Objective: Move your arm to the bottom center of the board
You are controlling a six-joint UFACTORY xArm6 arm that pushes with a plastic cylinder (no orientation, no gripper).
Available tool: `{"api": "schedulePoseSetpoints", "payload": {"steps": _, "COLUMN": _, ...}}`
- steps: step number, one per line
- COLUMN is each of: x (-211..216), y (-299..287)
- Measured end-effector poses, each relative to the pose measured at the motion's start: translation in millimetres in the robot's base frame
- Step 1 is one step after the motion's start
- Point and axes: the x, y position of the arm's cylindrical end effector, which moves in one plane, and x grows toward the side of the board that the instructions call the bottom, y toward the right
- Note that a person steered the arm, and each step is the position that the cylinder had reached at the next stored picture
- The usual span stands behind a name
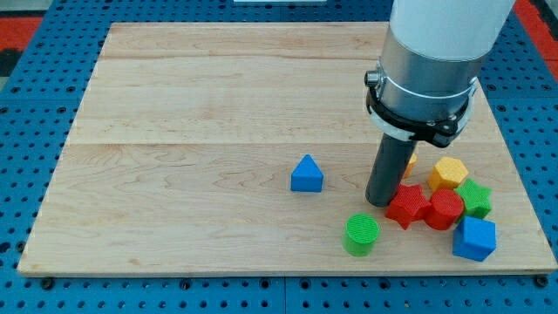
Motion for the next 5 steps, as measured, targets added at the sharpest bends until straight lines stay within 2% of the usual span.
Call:
{"api": "schedulePoseSetpoints", "payload": {"steps": 2, "x": 0, "y": -66}}
{"api": "schedulePoseSetpoints", "payload": {"steps": 3, "x": 0, "y": -69}}
{"api": "schedulePoseSetpoints", "payload": {"steps": 5, "x": 47, "y": -69}}
